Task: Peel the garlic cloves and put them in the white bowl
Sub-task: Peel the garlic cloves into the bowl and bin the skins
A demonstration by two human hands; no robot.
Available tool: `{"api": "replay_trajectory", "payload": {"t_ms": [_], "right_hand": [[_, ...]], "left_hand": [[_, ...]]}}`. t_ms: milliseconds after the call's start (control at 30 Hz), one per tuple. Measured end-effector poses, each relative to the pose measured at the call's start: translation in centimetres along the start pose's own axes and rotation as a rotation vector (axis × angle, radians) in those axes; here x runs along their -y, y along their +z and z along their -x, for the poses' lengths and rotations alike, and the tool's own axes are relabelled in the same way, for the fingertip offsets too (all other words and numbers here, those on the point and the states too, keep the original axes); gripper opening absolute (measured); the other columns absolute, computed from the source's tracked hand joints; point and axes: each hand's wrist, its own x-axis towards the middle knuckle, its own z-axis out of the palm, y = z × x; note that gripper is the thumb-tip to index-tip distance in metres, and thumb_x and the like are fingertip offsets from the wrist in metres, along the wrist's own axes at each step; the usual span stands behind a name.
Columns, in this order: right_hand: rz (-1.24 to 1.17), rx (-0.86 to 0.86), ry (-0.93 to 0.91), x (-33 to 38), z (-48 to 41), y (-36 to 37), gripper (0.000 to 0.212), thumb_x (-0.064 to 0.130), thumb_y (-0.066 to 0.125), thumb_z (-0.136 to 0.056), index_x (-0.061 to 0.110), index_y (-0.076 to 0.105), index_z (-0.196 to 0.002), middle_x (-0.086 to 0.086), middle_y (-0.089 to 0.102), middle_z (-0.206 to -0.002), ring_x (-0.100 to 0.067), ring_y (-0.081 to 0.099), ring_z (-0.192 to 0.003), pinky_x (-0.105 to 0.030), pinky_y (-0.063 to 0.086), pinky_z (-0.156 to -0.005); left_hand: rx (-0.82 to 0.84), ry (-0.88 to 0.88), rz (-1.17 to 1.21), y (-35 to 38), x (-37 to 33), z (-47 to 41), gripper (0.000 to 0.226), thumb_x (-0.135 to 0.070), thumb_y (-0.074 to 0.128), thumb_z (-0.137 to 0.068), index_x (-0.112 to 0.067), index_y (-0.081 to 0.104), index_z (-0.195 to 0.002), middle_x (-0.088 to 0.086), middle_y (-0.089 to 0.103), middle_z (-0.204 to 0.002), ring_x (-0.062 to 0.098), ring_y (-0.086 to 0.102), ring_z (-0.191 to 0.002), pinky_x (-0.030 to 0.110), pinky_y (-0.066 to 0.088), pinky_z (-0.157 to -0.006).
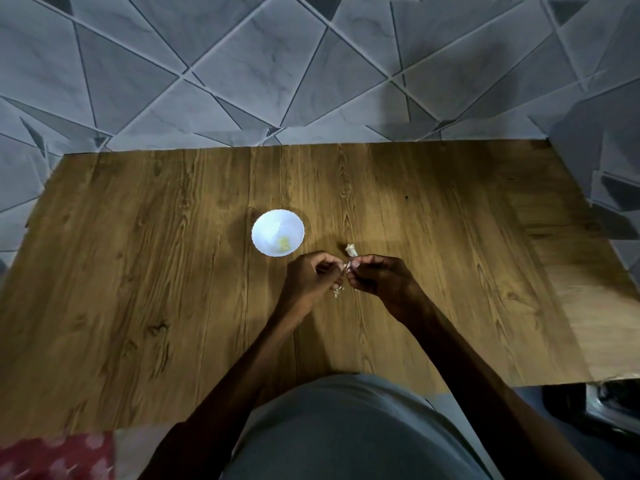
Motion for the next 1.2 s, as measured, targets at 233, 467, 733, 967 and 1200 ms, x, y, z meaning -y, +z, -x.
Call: {"api": "replay_trajectory", "payload": {"t_ms": [233,467,733,967,1200], "right_hand": [[0.032,-0.073,-0.012,0.0,-0.2,0.7,0.025,0.007,0.066,-0.091,-0.009,0.067,-0.109,-0.019,0.07,-0.093,-0.024,0.068,-0.082,-0.027,0.057,-0.071],[0.153,-0.058,-0.101,-0.1,0.2,0.5,0.02,0.012,0.067,-0.091,-0.003,0.071,-0.103,-0.023,0.072,-0.095,-0.03,0.07,-0.085,-0.036,0.06,-0.079],[0.657,-0.203,-0.356,-0.2,-0.1,1.4,0.005,0.002,0.068,-0.088,0.005,0.072,-0.088,-0.004,0.072,-0.075,-0.012,0.069,-0.066,-0.027,0.058,-0.061],[0.956,-0.179,-0.671,-1.3,-0.5,1.3,0.011,-0.007,0.061,-0.084,0.004,0.062,-0.083,-0.003,0.063,-0.074,-0.006,0.057,-0.065,-0.012,0.043,-0.061],[0.974,-0.142,-0.717,-1.5,-0.5,1.2,0.007,-0.001,0.058,-0.084,0.004,0.06,-0.08,-0.006,0.063,-0.074,-0.006,0.057,-0.067,-0.003,0.039,-0.074]], "left_hand": [[-0.046,0.112,-0.196,0.5,-0.4,0.3,0.01,-0.02,0.072,-0.083,-0.016,0.075,-0.092,-0.011,0.073,-0.083,-0.004,0.066,-0.076,0.009,0.048,-0.069],[-0.092,0.171,-0.313,0.4,-1.2,0.6,0.008,-0.017,0.07,-0.081,-0.017,0.076,-0.085,-0.01,0.072,-0.073,0.0,0.066,-0.067,0.02,0.053,-0.065],[-0.113,0.191,-0.431,0.5,-2.4,0.8,0.009,-0.029,0.071,-0.081,-0.021,0.073,-0.081,-0.011,0.071,-0.074,0.001,0.062,-0.065,0.026,0.053,-0.063],[-0.03,0.146,-0.44,-0.3,-3.2,0.6,0.013,-0.029,0.07,-0.077,-0.019,0.071,-0.068,-0.009,0.066,-0.06,0.002,0.06,-0.056,0.025,0.046,-0.055],[0.043,0.133,-0.452,-0.7,-3.1,0.2,0.022,-0.031,0.068,-0.073,-0.015,0.066,-0.059,-0.004,0.063,-0.054,0.011,0.06,-0.055,0.029,0.043,-0.055]]}}
